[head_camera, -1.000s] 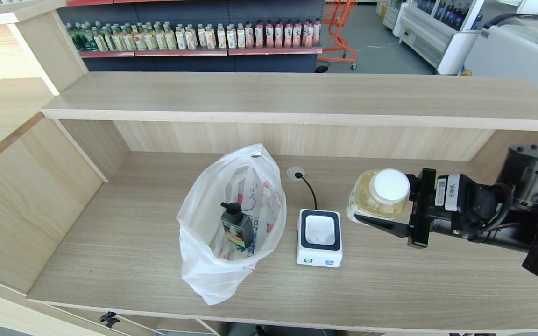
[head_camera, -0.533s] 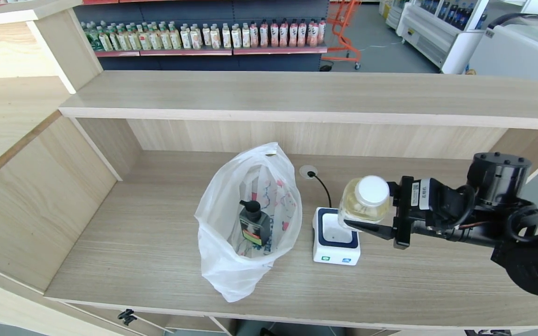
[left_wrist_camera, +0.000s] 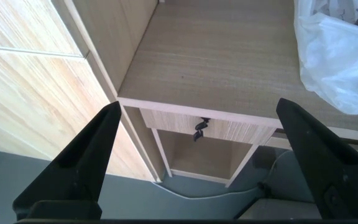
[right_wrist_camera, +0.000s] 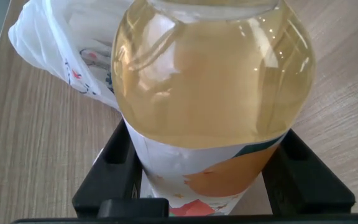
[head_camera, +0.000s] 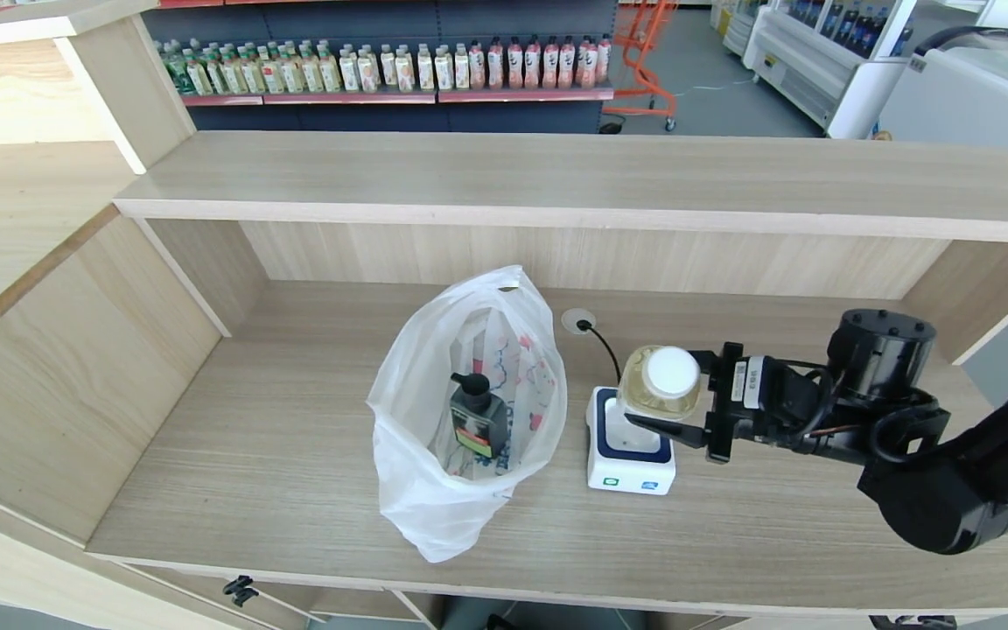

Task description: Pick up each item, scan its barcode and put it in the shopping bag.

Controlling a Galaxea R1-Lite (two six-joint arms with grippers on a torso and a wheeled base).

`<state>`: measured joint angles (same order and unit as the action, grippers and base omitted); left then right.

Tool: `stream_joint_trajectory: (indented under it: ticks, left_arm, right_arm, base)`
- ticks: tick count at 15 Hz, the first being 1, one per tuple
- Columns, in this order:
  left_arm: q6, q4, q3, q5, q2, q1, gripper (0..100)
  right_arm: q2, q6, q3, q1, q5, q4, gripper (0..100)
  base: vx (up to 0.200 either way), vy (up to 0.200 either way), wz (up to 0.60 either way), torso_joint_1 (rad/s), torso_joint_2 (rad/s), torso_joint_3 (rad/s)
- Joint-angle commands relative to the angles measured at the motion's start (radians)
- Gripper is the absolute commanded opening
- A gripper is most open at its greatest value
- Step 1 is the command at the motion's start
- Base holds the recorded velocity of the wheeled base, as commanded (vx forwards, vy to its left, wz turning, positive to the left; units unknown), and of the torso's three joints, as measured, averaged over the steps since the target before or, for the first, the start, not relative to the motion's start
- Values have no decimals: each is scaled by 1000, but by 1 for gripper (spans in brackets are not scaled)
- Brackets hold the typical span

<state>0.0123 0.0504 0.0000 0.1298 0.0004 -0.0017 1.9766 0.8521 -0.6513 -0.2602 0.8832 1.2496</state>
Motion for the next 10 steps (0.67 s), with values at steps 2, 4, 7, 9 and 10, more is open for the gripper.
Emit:
stream_joint_trajectory:
  ticks: [2, 4, 7, 9, 10]
  left_arm:
    - [0, 0, 0, 1, 1, 0, 100]
    - [0, 0, 0, 1, 1, 0, 100]
    - [0, 0, 0, 1, 1, 0, 100]
    - [0, 0, 0, 1, 1, 0, 100]
    - [0, 0, 0, 1, 1, 0, 100]
  right_arm:
    - [54, 2, -22, -2, 0, 7, 0]
    - [77, 1, -60, -2, 2, 5, 0]
    - [107, 12, -94, -1, 0, 5, 0]
    - [111, 24, -97, 1, 0, 5, 0]
    - [114, 36, -97, 1, -1, 4, 0]
  base:
    - [0, 0, 0, 0, 0, 0]
    - [0, 0, 0, 0, 0, 0]
    - [0, 0, 0, 0, 0, 0]
    - [0, 0, 0, 0, 0, 0]
    - [0, 0, 0, 0, 0, 0]
